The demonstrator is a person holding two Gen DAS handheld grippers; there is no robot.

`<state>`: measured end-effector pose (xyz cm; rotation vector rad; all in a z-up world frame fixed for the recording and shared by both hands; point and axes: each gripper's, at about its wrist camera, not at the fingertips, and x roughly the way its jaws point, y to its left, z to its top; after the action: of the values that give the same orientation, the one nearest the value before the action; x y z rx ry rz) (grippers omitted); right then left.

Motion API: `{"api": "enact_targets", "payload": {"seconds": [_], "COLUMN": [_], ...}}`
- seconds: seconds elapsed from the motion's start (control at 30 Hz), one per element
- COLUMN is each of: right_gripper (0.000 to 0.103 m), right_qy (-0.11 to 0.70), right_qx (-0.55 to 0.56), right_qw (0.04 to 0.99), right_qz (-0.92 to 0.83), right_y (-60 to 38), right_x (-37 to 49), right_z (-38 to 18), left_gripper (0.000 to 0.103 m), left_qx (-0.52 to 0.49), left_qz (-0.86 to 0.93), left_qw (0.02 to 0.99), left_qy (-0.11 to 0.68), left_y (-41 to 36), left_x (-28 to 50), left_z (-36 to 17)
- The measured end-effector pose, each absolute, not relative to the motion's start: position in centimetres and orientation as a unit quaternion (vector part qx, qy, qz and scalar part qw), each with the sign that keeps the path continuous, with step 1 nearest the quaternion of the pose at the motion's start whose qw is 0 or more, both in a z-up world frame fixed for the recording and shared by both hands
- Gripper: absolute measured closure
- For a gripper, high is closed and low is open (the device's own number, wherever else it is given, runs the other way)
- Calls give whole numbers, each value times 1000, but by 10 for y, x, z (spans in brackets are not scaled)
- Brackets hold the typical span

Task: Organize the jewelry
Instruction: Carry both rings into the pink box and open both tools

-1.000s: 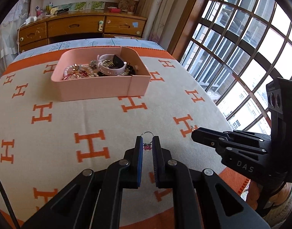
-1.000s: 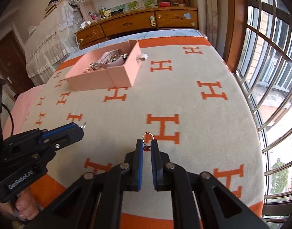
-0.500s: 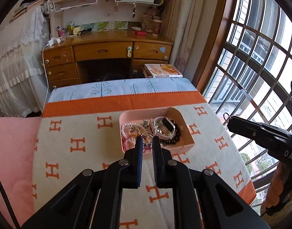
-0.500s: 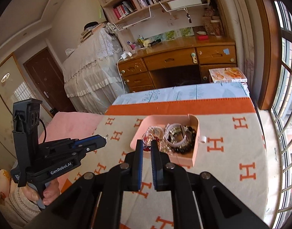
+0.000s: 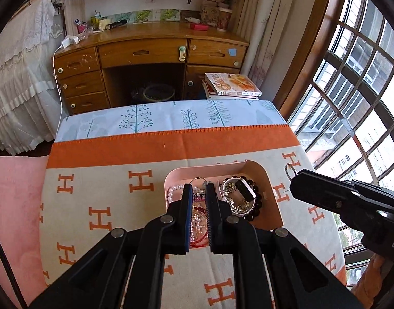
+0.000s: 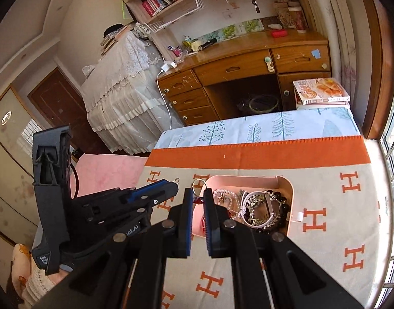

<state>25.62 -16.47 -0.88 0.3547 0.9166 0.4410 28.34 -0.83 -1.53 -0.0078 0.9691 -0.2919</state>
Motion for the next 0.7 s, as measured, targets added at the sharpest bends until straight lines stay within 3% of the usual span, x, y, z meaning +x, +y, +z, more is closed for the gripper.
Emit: {"api": "enact_targets", "payload": {"seconds": [0.43, 0.7], "right_gripper": [94, 94], "right_qy": [509, 523], "right_qx": [221, 237], "right_qw": [809, 794], "right_qz": [193, 201], "right_y": [-154, -150], "right_x": [308, 317], "right_z": [-83, -97], "left_gripper": [95, 72], "left_qx": [9, 7], "left_qz": [-145, -149], "left_qw": [848, 846], "left_qy": [509, 512], "left_y": [-16, -17], "left_x": [315, 314], "left_z": [-74, -82]}}
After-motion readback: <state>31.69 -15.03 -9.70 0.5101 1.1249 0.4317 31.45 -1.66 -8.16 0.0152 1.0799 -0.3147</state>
